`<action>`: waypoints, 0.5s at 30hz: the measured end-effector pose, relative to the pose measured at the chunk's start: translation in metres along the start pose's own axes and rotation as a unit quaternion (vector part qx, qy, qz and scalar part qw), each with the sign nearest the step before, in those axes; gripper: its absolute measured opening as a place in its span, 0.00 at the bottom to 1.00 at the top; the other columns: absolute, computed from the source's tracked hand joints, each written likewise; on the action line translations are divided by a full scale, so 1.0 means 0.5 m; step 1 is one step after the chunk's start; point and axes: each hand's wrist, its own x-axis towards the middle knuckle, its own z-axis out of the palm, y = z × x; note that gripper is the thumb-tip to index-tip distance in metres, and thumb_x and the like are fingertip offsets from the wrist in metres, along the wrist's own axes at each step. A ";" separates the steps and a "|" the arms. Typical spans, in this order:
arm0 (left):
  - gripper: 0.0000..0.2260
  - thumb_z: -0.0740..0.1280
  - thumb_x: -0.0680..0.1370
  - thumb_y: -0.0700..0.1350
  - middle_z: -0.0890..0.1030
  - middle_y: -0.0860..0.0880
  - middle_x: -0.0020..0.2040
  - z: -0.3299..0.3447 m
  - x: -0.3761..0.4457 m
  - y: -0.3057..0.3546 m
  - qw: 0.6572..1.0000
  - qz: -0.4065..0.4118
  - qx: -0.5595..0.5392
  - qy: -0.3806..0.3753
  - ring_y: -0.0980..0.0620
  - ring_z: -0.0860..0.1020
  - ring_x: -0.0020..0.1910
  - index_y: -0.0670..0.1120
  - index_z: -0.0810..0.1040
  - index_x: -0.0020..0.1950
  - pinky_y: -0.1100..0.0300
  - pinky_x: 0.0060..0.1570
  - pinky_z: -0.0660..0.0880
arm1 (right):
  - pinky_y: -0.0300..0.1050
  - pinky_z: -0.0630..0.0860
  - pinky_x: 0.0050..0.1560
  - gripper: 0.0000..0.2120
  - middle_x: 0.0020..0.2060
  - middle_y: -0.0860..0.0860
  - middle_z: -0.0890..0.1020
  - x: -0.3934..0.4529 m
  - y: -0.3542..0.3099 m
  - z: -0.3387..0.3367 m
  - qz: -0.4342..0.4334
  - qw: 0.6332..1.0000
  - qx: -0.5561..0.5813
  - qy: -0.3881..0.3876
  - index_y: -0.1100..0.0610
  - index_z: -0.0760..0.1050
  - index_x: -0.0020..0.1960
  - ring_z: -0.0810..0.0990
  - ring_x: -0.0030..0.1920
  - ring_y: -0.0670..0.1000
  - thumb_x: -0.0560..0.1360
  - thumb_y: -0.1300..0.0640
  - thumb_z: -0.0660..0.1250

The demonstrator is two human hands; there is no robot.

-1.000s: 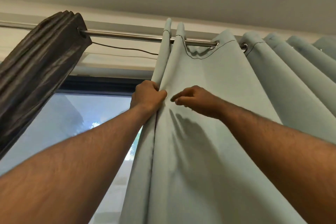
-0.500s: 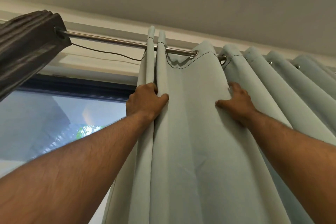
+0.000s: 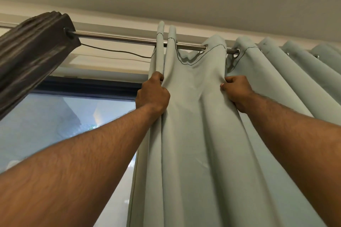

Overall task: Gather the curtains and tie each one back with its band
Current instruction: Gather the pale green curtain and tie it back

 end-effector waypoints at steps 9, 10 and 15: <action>0.26 0.63 0.74 0.40 0.74 0.48 0.49 -0.071 0.044 -0.048 0.996 -0.009 -0.087 0.004 0.44 0.72 0.44 0.54 0.61 0.70 0.56 0.44 0.66 | 0.44 0.79 0.37 0.09 0.43 0.60 0.80 -0.087 -0.208 0.271 -0.105 0.979 0.052 -0.169 0.68 0.78 0.53 0.78 0.40 0.53 0.78 0.68 0.61; 0.26 0.64 0.75 0.41 0.73 0.49 0.48 -0.075 0.047 -0.053 0.995 -0.009 -0.101 0.010 0.46 0.72 0.43 0.54 0.62 0.70 0.56 0.44 0.66 | 0.45 0.80 0.39 0.10 0.46 0.61 0.80 -0.092 -0.215 0.281 -0.104 0.976 0.066 -0.179 0.68 0.78 0.55 0.79 0.41 0.54 0.78 0.68 0.61; 0.19 0.68 0.76 0.47 0.78 0.48 0.57 -0.076 0.053 -0.062 0.994 0.016 -0.106 -0.019 0.50 0.73 0.48 0.53 0.71 0.67 0.57 0.48 0.69 | 0.40 0.79 0.30 0.06 0.44 0.57 0.82 -0.103 -0.190 0.250 -0.067 0.975 0.115 -0.177 0.60 0.79 0.52 0.82 0.35 0.50 0.79 0.63 0.64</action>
